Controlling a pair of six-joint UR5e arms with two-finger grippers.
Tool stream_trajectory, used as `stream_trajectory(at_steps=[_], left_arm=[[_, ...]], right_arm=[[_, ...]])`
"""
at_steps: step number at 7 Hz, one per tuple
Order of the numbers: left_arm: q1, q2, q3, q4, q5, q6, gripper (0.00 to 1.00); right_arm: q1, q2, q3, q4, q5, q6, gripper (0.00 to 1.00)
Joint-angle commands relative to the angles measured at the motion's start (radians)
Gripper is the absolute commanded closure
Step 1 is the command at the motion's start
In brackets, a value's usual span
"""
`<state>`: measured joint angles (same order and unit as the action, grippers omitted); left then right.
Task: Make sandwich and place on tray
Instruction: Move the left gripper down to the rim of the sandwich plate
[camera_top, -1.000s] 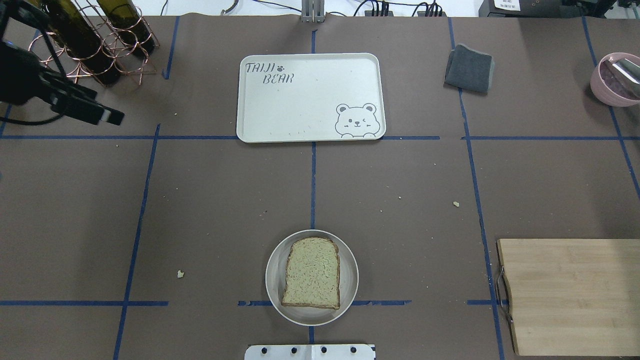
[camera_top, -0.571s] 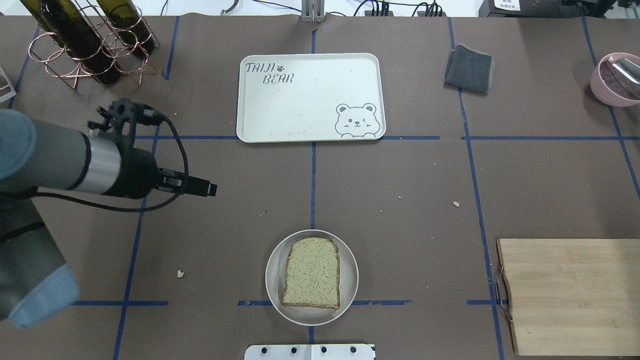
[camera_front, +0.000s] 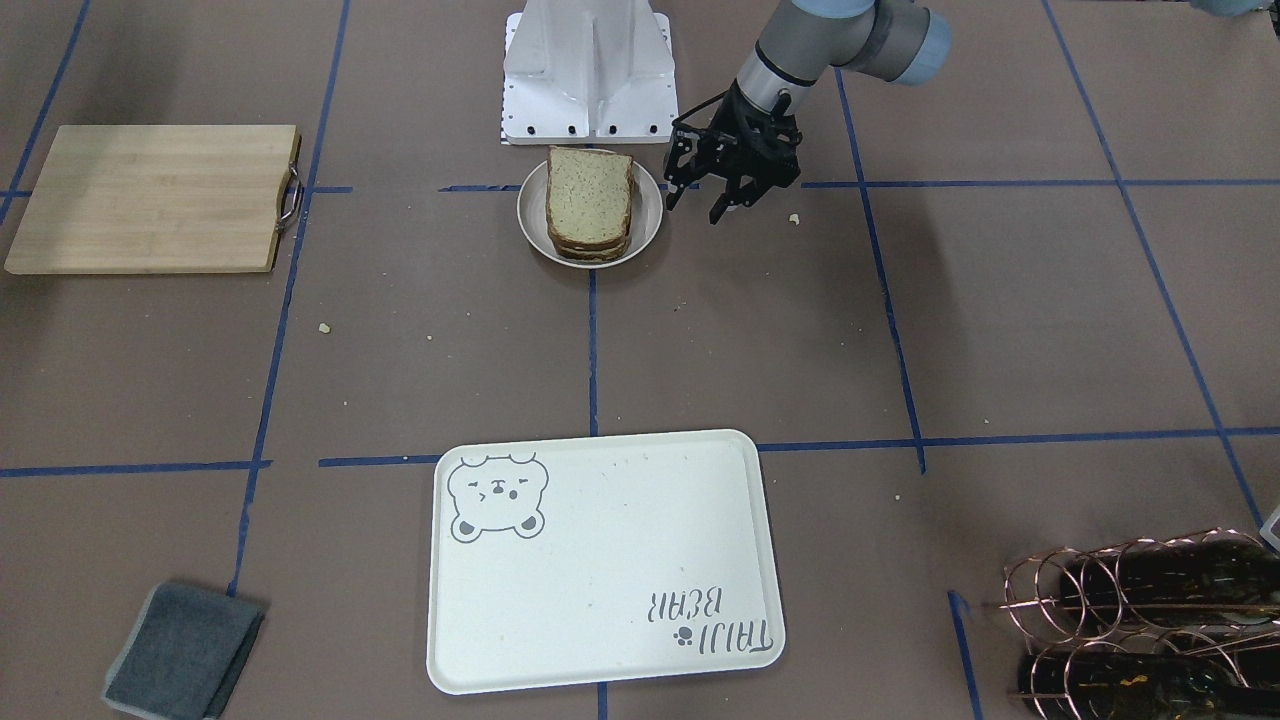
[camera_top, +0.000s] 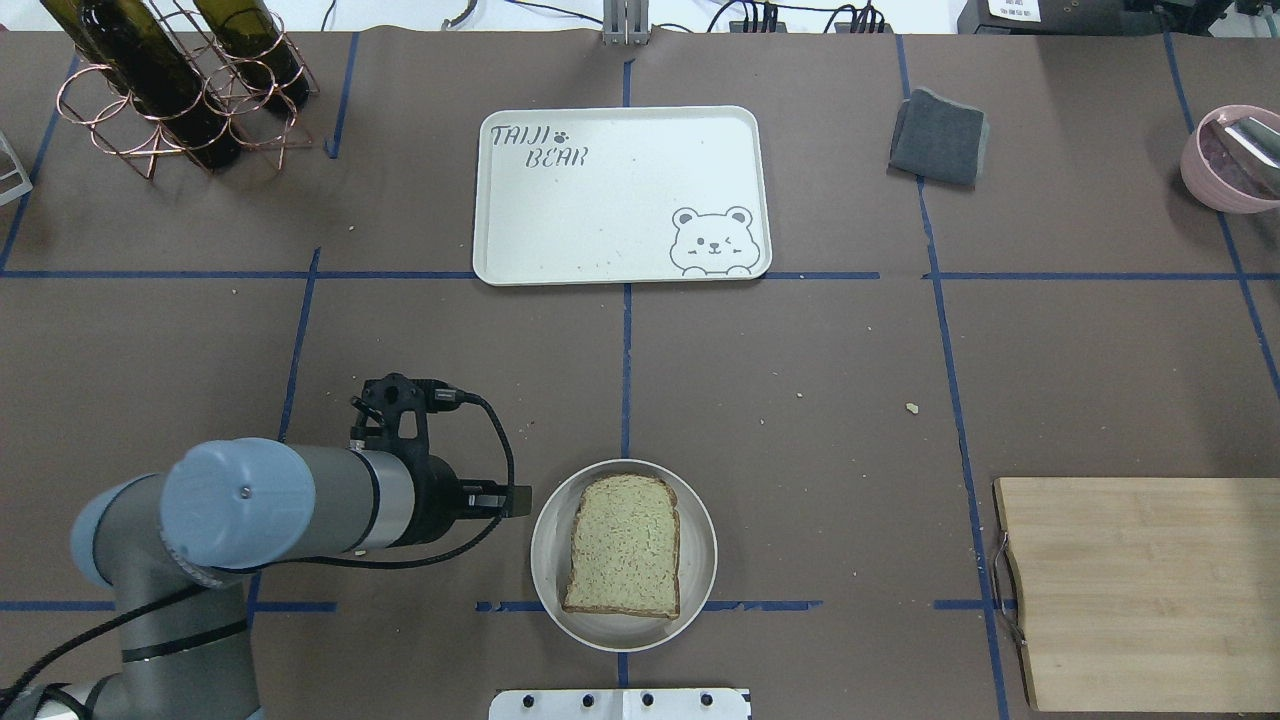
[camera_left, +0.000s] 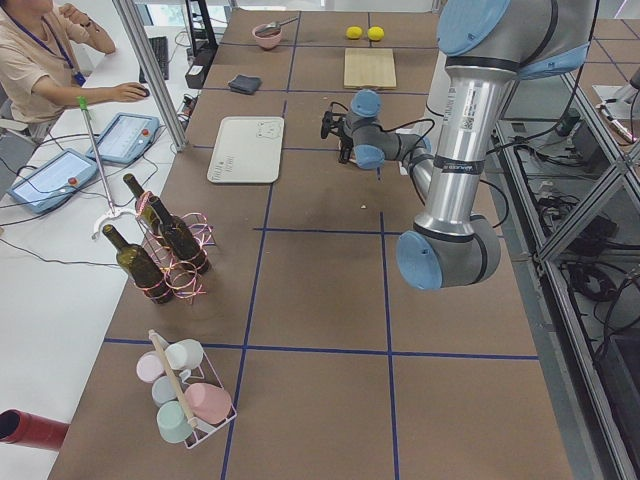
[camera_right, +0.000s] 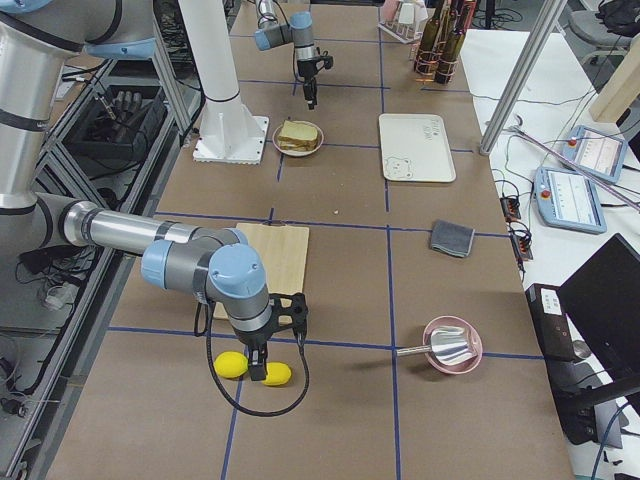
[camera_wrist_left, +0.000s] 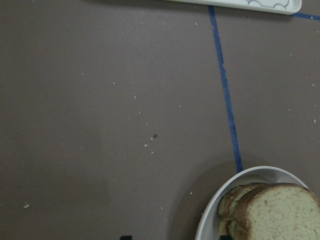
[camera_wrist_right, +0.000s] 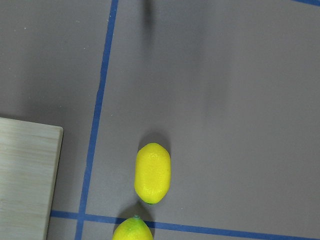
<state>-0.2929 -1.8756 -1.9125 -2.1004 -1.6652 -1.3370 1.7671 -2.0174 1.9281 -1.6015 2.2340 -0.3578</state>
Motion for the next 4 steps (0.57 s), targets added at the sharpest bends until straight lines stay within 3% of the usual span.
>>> stream_trajectory(at_steps=[1, 2, 3, 4], left_arm=[[0.072, -0.043, 0.062, -0.001, 0.028, -0.027, 0.51], [0.083, -0.046, 0.084, -0.001, 0.028, -0.028, 0.61], [0.083, -0.051, 0.090, -0.003, 0.028, -0.028, 0.62], [0.083, -0.051, 0.090, -0.003, 0.028, -0.028, 0.77]], right_arm=[[0.003, 0.002, -0.003, 0.000, -0.001, -0.001, 0.00], [0.006, 0.000, -0.003, 0.000, -0.001, -0.001, 0.00], [0.008, 0.002, -0.009, 0.000, -0.002, -0.001, 0.00], [0.008, 0.003, -0.014, 0.000, -0.002, -0.001, 0.00]])
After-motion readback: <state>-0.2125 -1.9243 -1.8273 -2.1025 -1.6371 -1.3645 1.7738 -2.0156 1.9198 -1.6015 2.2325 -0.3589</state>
